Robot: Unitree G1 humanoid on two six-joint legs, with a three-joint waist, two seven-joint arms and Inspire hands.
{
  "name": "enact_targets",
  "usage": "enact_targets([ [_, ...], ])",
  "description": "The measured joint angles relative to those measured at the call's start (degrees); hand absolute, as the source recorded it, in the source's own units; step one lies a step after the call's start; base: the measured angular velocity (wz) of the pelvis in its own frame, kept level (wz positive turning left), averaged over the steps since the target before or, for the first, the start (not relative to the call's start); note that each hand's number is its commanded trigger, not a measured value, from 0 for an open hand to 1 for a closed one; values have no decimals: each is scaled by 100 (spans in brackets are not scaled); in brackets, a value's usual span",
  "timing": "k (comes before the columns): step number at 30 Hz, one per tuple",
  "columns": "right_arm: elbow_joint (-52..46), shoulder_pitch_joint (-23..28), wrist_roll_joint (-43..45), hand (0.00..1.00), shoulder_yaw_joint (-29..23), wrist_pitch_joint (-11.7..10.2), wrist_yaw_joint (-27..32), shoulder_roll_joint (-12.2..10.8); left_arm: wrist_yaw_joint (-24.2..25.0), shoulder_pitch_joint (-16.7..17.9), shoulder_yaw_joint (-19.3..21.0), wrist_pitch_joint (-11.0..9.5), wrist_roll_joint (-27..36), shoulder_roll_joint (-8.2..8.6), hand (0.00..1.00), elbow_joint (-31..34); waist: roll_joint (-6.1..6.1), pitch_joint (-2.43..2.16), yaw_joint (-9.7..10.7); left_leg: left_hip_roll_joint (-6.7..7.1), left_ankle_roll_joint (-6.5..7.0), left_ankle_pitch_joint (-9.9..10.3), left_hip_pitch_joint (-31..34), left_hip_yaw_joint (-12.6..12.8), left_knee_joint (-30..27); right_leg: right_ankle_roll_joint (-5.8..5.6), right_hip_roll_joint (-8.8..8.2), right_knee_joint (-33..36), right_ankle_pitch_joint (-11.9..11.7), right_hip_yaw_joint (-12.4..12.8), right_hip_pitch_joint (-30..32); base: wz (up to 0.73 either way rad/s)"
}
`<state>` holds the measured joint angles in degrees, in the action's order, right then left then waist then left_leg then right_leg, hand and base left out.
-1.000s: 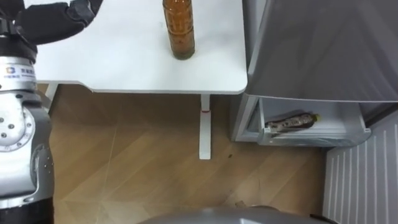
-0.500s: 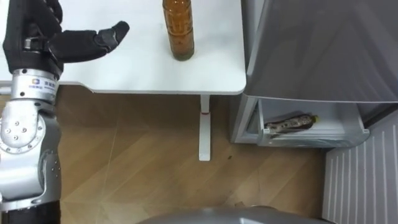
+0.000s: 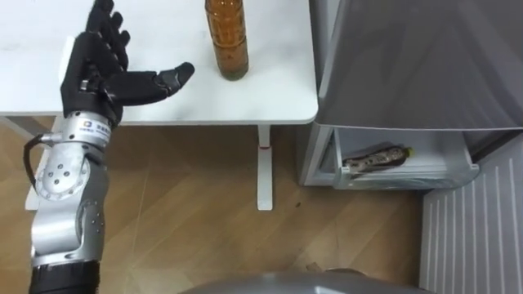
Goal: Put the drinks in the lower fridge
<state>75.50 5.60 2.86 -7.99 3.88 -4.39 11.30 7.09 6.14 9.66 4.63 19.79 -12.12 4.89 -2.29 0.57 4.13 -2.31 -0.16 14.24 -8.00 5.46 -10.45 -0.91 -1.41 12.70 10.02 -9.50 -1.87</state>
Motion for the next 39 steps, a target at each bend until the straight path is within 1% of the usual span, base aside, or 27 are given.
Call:
enact_targets([
  [3, -2, 0, 5, 0, -3, 1, -6, 0, 17, -9, -60, 7, 277, -1, 0, -113, -4, -2, 69, 0, 0, 0, -36, 59, 1, 1, 0, 18, 0, 34, -4, -10],
  [5, -1, 0, 4, 0, -1, 10, -20, 0, 51, -36, -111, 6, 356, -1, 0, -212, 1, 1, 87, 0, 0, 0, -58, 89, 1, 1, 5, 40, 0, 78, 1, -10],
  [7, -8, 11, -4, 0, 0, 81, -52, 0, 69, -107, -144, 19, 544, 0, 0, -417, 8, 2, 137, 0, 0, 0, -65, 97, 2, 1, 4, 45, 0, 84, -3, -3],
  [8, -10, 14, -1, 0, 0, 117, -60, -10, 68, -157, -146, 46, 548, 1, 0, -500, 28, 15, 172, 0, 0, 0, -62, 101, 4, 1, 8, 49, 0, 104, 7, -7],
  [10, -20, 7, -1, 0, -1, 124, -61, -19, 62, -173, -146, 60, 548, 1, 0, -517, 52, 8, 171, -3, 0, 0, -48, 164, 7, 3, 18, 95, 1, 167, 75, -14],
  [12, -25, 23, 1, 0, -2, 136, -54, -18, 47, -188, -146, 84, 548, 0, 0, -517, 73, 14, 187, -4, 0, 0, -56, 228, 7, 3, 26, 108, 1, 230, 95, -13],
  [16, -38, 35, 20, 0, -6, 215, -51, -20, -10, -228, -145, 94, 544, 0, 0, -517, 90, 11, 226, -5, 0, 1, -52, 251, 9, 6, 38, 154, -1, 295, 137, -7],
  [17, -66, 48, 20, 0, -15, 233, -51, -22, -35, -290, -141, 103, 544, 0, 0, -517, 103, 5, 229, -5, 0, 1, -46, 258, 11, 11, 38, 199, 2, 302, 174, 0],
  [18, -133, 93, 21, 0, -15, 252, -52, -23, -64, -372, -141, 128, 544, -1, 0, -517, 115, 10, 228, -8, 0, 1, -59, 258, 15, 12, 41, 207, 2, 302, 165, 0],
  [22, -271, 149, 22, 0, -19, 249, -50, -25, -194, -599, -134, 134, 544, -7, 0, -516, 146, -5, 234, -12, 0, 0, -83, 259, 6, 27, 48, 220, -6, 322, 150, 0],
  [23, -270, 135, 40, 0, -19, 250, -50, -25, -209, -715, -134, 133, 545, -13, 0, -516, 164, -6, 234, -12, 0, 0, -92, 259, 6, 28, 49, 238, -7, 331, 152, 0],
  [24, -270, 117, 150, 0, -19, 248, -47, -29, -240, -827, -134, 133, 545, -14, 0, -517, 185, 4, 238, -12, 0, 0, -126, 268, 9, 28, 49, 261, -7, 341, 135, -3],
  [26, -270, 106, 314, 0, -19, 247, -26, -34, -302, -945, -135, 132, 542, -14, 0, -528, 210, 8, 248, -12, 0, 1, -168, 294, 4, 30, 49, 285, -5, 364, 106, -6],
  [28, -271, 71, 508, 0, -21, 250, 11, -34, -311, -996, -135, 131, 527, -15, 0, -529, 209, 5, 273, -12, 0, 1, -177, 327, 5, 29, 57, 283, -4, 405, 108, -6],
  [29, -264, 67, 625, 0, -21, 252, 11, -38, -311, -997, -135, 132, 525, -15, 0, -535, 206, 4, 331, -12, -2, 3, -182, 327, 13, 30, 57, 286, -5, 400, 107, 0],
  [31, -259, 89, 677, 0, -21, 260, 11, -40, -315, -997, -135, 132, 526, -15, 0, -602, 186, 5, 370, -12, -3, 4, -220, 331, 57, 31, 63, 300, -6, 408, 105, -2],
  [32, -259, 118, 681, 0, -21, 302, 11, -40, -317, -997, -135, 132, 524, -15, 0, -672, 163, -6, 382, -14, -3, 4, -241, 340, 87, 32, 69, 311, -7, 416, 105, -6],
  [34, -251, 146, 689, 0, -23, 366, 9, -40, -322, -1002, -133, 132, 521, -16, 0, -803, 129, -6, 381, -16, -6, 6, -260, 371, 96, 33, 75, 330, -7, 443, 108, -8],
  [36, -242, 153, 664, 0, -31, 376, 7, -40, -365, -1115, -136, 133, 545, -15, 0, -1148, 94, -6, 383, -11, -6, 6, -257, 388, 96, 34, 75, 378, -7, 465, 146, -7],
  [39, -243, 147, 663, 0, -31, 377, 0, -34, -532, -1281, -137, 136, 560, -15, 0, -1517, 87, -6, 385, -10, -6, 6, -253, 391, 105, 34, 77, 402, -7, 483, 171, -1],
])
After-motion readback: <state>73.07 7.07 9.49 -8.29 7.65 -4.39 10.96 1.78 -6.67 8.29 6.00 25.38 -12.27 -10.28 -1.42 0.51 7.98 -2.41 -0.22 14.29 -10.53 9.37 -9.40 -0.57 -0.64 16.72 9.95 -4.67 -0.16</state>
